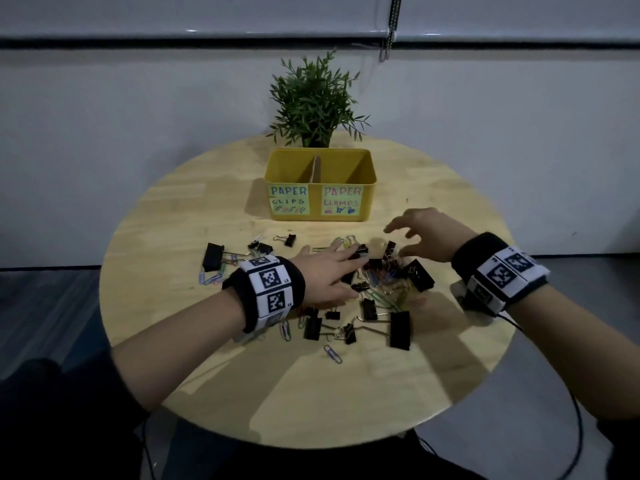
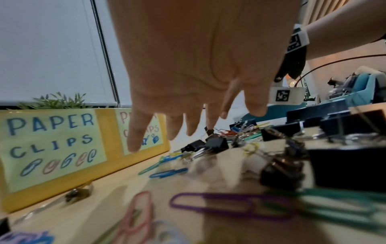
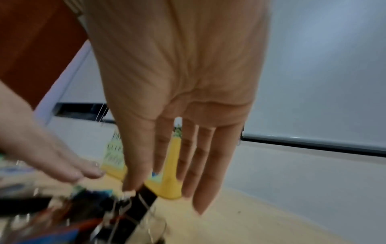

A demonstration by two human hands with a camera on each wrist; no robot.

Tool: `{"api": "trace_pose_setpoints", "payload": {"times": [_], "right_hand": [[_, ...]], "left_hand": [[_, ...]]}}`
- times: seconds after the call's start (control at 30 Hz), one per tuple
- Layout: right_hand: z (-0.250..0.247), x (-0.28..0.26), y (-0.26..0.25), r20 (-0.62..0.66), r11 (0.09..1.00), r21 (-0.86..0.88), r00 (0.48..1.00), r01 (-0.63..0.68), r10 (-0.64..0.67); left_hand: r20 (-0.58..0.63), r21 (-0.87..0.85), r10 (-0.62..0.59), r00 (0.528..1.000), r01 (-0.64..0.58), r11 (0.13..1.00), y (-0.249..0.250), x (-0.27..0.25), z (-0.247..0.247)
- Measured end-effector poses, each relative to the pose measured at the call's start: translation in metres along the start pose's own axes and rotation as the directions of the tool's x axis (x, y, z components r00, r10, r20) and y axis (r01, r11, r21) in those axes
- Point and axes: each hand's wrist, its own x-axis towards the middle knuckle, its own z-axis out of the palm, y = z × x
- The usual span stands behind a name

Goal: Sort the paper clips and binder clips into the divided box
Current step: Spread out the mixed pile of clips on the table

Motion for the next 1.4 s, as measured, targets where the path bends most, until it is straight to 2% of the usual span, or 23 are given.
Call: {"api": "trace_pose_setpoints", "payload": {"times": [0.03,0.1,0.17,0.2,0.3,0.37,0.47,0.57,0.63,0.7,0.77,0.8,0.9,0.97,1.03,1.17,1.3,1.4], "right_hand": [[-0.003,-0.005,0.003,0.010,0.998,0.039,0.999,-0.042,0.042],[-0.007,-0.016,0.006,0.135,0.987,0.099,0.985,-0.125,0.111],[-0.004,-0.026,0.005,0.262,0.979,0.150,0.960,-0.139,0.096],[-0.001,-0.030,0.004,0.286,0.979,0.157,0.955,-0.131,0.082],[0.011,-0.034,0.002,0.189,0.993,0.071,0.979,-0.096,0.081],[0.015,-0.035,0.005,0.134,0.995,0.049,0.988,-0.089,0.081],[0.018,-0.039,0.003,0.161,0.994,0.089,0.985,-0.069,0.054],[0.023,-0.042,-0.008,0.179,0.993,0.113,0.983,0.022,-0.042],[0.023,-0.039,-0.015,0.193,0.989,0.121,0.975,0.088,-0.111],[0.021,-0.035,-0.018,0.128,0.985,0.124,0.982,0.124,-0.139],[0.020,-0.031,-0.018,0.007,0.992,0.057,0.994,0.109,-0.110],[0.020,-0.028,-0.019,-0.012,0.997,-0.004,0.997,0.081,-0.081],[0.020,-0.020,-0.020,0.061,0.981,-0.193,0.998,0.008,0.004],[0.018,-0.015,-0.018,0.036,0.968,-0.249,0.998,-0.033,0.043],[0.018,-0.010,-0.017,-0.003,0.976,-0.213,0.999,-0.041,0.041],[0.025,-0.007,-0.017,0.063,0.981,-0.193,0.998,0.030,-0.018],[0.021,-0.004,-0.008,0.057,0.989,-0.143,0.997,-0.042,0.050],[0.017,-0.003,-0.004,0.097,0.992,-0.121,0.995,-0.021,0.033]], "left_hand": [[-0.034,0.002,0.009,0.999,-0.009,1.000,0.003,0.000,0.000],[-0.082,0.011,0.054,0.995,-0.053,0.999,0.011,0.002,-0.002],[-0.084,0.045,0.109,0.990,-0.106,0.993,0.020,0.006,-0.004],[-0.068,0.077,0.121,0.990,-0.116,0.990,0.024,0.008,-0.005],[-0.016,0.187,0.091,0.996,-0.086,0.979,0.029,0.012,-0.005],[0.026,0.191,0.053,0.998,-0.057,0.980,0.024,0.010,-0.004],[0.095,0.163,0.013,0.995,-0.028,0.986,0.010,-0.001,0.000],[0.128,0.186,-0.039,0.991,0.014,0.982,-0.005,-0.014,0.005],[0.128,0.180,-0.084,0.988,0.060,0.982,-0.012,-0.020,0.007],[0.078,0.148,-0.110,0.991,0.098,0.984,-0.016,-0.024,0.006],[-0.004,0.107,-0.114,0.993,0.114,0.988,-0.015,-0.024,0.002],[-0.025,0.091,-0.116,0.993,0.118,0.989,-0.013,-0.022,0.000],[0.005,0.117,-0.151,0.989,0.149,0.982,-0.003,-0.015,-0.004],[0.021,0.150,-0.143,0.989,0.139,0.979,0.005,-0.011,-0.004],[0.057,0.167,-0.101,0.993,0.090,0.982,0.012,-0.011,-0.001],[0.174,0.185,-0.063,0.983,0.031,0.982,0.017,-0.024,0.010],[0.228,0.154,-0.060,0.972,0.025,0.988,0.006,-0.041,0.019],[0.234,0.102,-0.078,0.969,0.056,0.993,-0.006,-0.050,0.019]]}}
